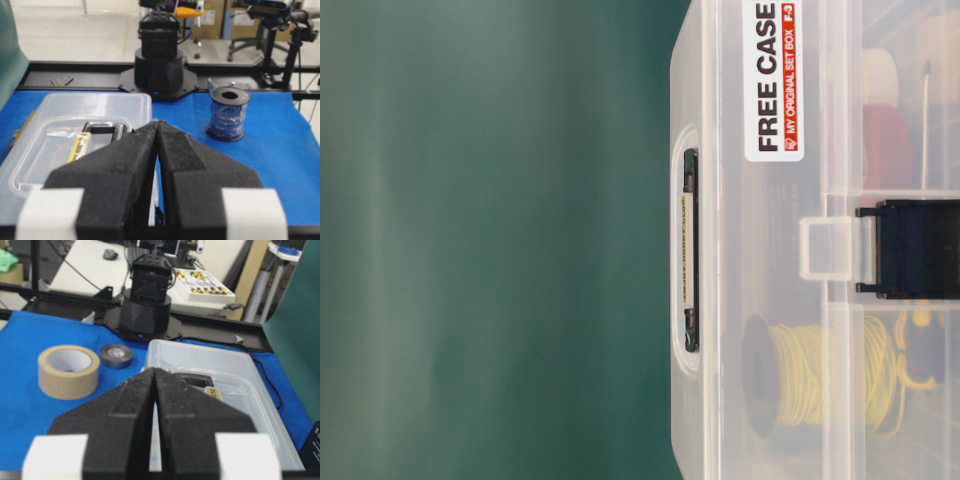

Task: Open the tool box with both arms.
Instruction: 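Move both grippers to the left and right edges of the clear box lid, then grip the lid edges with both grippers and lift the lid upward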

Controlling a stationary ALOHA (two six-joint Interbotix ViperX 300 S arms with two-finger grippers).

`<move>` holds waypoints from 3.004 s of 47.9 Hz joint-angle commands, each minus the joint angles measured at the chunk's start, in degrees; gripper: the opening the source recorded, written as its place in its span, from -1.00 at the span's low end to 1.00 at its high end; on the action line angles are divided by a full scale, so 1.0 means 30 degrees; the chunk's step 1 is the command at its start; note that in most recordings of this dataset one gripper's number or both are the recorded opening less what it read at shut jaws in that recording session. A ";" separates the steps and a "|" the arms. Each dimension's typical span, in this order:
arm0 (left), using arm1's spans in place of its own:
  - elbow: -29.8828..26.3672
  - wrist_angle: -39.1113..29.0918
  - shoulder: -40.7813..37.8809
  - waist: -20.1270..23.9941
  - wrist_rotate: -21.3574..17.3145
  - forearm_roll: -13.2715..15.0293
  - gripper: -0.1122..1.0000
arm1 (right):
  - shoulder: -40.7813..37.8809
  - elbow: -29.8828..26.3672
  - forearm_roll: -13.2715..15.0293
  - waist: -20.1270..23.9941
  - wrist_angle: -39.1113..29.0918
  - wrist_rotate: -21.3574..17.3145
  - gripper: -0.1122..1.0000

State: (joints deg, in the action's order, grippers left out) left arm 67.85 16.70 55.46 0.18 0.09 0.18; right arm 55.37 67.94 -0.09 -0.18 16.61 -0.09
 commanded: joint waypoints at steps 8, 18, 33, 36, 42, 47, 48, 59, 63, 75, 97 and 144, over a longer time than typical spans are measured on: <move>-0.0645 -0.1084 0.0088 0.0176 -0.0850 0.0615 -0.80 | -0.0117 -0.0938 -0.0029 -0.1318 -0.1113 -0.0059 -0.80; -0.0615 -0.2959 0.0088 0.1201 -0.0908 0.0645 -0.80 | -0.0146 -0.1318 -0.0088 -0.2725 -0.3398 -0.0117 -0.80; -0.0586 -0.6094 0.0059 0.3604 -0.0703 0.0674 -0.76 | -0.0352 -0.1377 -0.0557 -0.4629 -0.6357 -0.0557 -0.57; -0.0557 -0.6680 0.0000 0.3691 -0.0645 0.0703 -0.54 | -0.0498 -0.1377 -0.0557 -0.4893 -0.7148 -0.0557 -0.22; -0.0527 -0.7705 -0.0234 0.3838 -0.0879 0.0674 0.15 | -0.1201 -0.1377 -0.0439 -0.5391 -0.8965 -0.0527 0.43; -0.0498 -0.8701 -0.0645 0.4014 -0.1055 0.0674 0.65 | -0.1992 -0.1523 -0.0352 -0.5654 -1.0283 -0.0527 0.74; -0.0498 -0.8818 -0.0703 0.4043 -0.1084 0.0674 0.72 | -0.2168 -0.1553 -0.0381 -0.5654 -1.0430 -0.0527 0.73; -0.0469 -0.9199 -0.2783 0.4658 -0.1113 0.0674 0.85 | -0.4365 -0.2021 -0.0264 -0.5801 -1.1221 -0.0439 0.71; -0.0586 -0.9141 -0.3867 0.4951 -0.1143 0.0674 0.87 | -0.5303 -0.2256 -0.0264 -0.5771 -1.1191 -0.0439 0.71; -0.1230 -0.7969 -0.6387 0.5039 -0.1084 0.0674 0.86 | -0.7588 -0.3135 -0.0264 -0.5801 -1.0928 -0.0234 0.71; -0.2637 -0.7441 -0.9053 0.4248 -0.0410 0.0703 0.87 | -0.9287 -0.4717 -0.0234 -0.4863 -1.0781 -0.0117 0.71; -0.2900 -0.7236 -0.6650 0.4893 -0.0117 0.0703 0.86 | -0.6504 -0.4951 -0.0293 -0.4834 -1.0928 -0.0469 0.71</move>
State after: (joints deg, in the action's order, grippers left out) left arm 61.70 -6.50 34.01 14.59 -0.88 2.11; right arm 34.45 55.81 -0.62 -15.47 -17.23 -0.62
